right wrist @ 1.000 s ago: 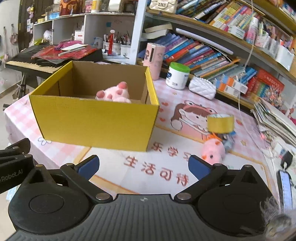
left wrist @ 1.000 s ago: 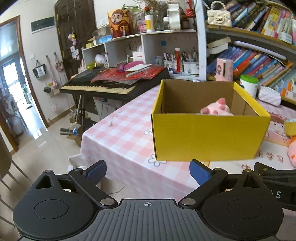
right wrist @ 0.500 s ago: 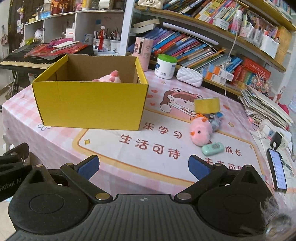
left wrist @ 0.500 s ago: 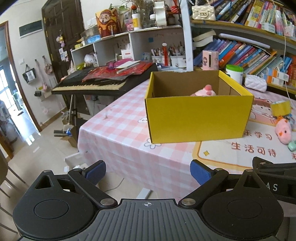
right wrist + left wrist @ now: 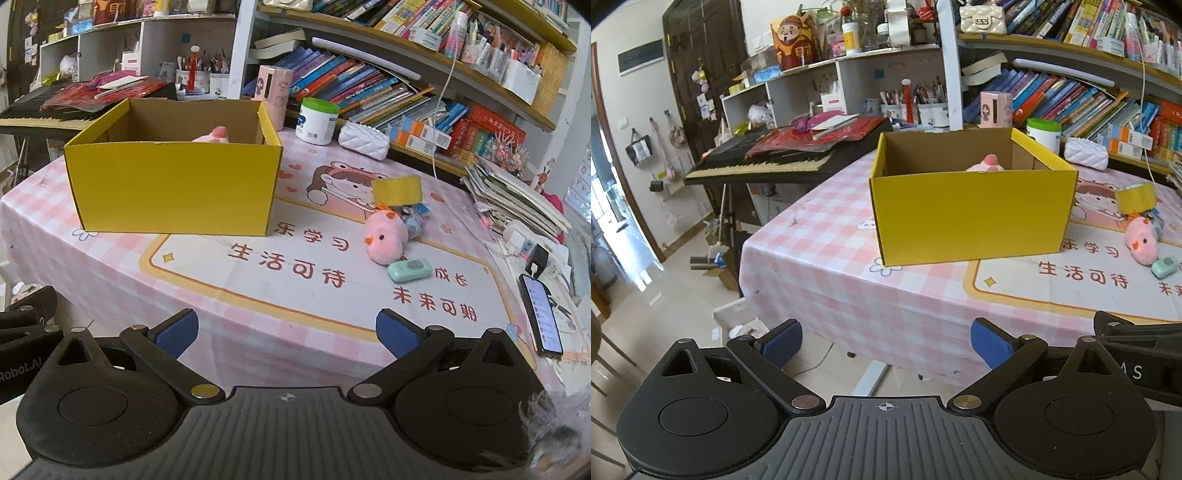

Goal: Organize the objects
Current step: 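Withdraw both tools from the box back toward the remaining toys, then grasp the mint-green eraser with the right tool and lift it, then grasp the pink plush chick with the left tool while the right tool holds the eraser, then carry the chick with the left tool while the right tool carries the eraser toward the yellow box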

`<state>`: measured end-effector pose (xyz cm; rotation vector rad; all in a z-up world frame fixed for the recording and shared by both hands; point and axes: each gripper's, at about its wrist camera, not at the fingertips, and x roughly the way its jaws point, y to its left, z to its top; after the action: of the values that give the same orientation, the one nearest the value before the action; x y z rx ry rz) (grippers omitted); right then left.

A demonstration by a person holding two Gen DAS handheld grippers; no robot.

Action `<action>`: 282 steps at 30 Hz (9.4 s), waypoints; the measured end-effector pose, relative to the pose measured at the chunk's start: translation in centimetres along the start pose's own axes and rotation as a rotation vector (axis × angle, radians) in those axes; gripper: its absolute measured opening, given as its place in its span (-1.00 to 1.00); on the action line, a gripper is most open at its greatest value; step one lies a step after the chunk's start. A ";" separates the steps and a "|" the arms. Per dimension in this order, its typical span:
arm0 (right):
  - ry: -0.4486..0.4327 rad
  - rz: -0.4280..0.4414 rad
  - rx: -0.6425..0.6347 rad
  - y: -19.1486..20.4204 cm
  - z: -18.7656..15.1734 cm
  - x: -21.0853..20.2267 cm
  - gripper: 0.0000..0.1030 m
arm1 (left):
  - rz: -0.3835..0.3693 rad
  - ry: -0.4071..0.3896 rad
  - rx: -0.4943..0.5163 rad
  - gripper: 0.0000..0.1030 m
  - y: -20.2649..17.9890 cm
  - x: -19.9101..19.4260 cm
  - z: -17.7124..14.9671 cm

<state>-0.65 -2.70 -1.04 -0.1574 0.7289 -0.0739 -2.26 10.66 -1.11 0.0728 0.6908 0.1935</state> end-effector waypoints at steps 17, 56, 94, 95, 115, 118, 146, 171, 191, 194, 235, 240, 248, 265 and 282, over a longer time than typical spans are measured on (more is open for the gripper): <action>0.026 -0.060 0.049 -1.9 -1.5 -0.4 1.00 | -0.072 0.008 0.052 0.93 -1.5 -0.3 -0.5; 0.073 -0.184 0.150 -12.1 0.5 4.4 1.00 | -0.201 -0.008 0.130 0.93 -12.0 2.8 4.2; 0.196 0.241 -0.019 -20.2 3.9 18.6 0.69 | -0.011 0.098 0.029 0.93 -21.4 7.8 6.9; 0.199 0.247 -0.021 -20.3 3.9 18.8 0.68 | -0.009 0.100 0.028 0.93 -21.5 7.8 6.9; 0.120 0.240 0.012 -23.0 4.2 17.4 0.29 | -0.062 0.084 0.059 0.93 -24.4 7.9 7.6; 0.105 0.182 0.058 -24.7 4.2 17.2 0.29 | -0.094 0.075 0.081 0.93 -25.6 8.0 7.8; 0.062 0.026 0.194 -31.3 4.7 17.9 0.29 | -0.271 0.113 0.223 0.89 -34.4 12.8 9.6; 0.083 0.035 0.208 -29.4 5.4 17.1 0.29 | -0.338 0.101 0.083 0.19 -30.7 11.7 9.9; 0.036 0.185 0.060 -17.2 6.1 12.2 0.30 | -0.161 0.012 -0.015 0.20 -17.2 6.2 7.5; 0.032 0.200 0.041 -15.0 5.9 11.0 0.30 | -0.135 0.016 -0.036 0.20 -14.7 5.6 6.9; -0.024 0.269 -0.027 1.6 1.5 -0.4 0.30 | -0.041 -0.039 -0.093 0.20 3.4 -0.7 0.8; -0.026 0.268 -0.040 2.2 1.7 -0.5 0.30 | -0.043 -0.039 -0.099 0.20 3.9 -0.7 0.7; -0.038 0.260 -0.051 1.9 2.3 0.1 0.30 | -0.055 -0.052 -0.108 0.20 3.2 0.1 1.5; -0.137 0.290 -0.063 0.8 8.9 4.5 0.30 | -0.036 -0.189 -0.105 0.20 0.5 3.6 7.8; -0.274 0.345 -0.063 0.1 18.9 11.4 0.30 | 0.026 -0.184 -0.083 0.20 -2.0 10.4 14.0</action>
<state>20.43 -1.75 5.37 -0.0969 0.4768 0.2949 14.86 10.78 2.86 0.0193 0.4979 0.2373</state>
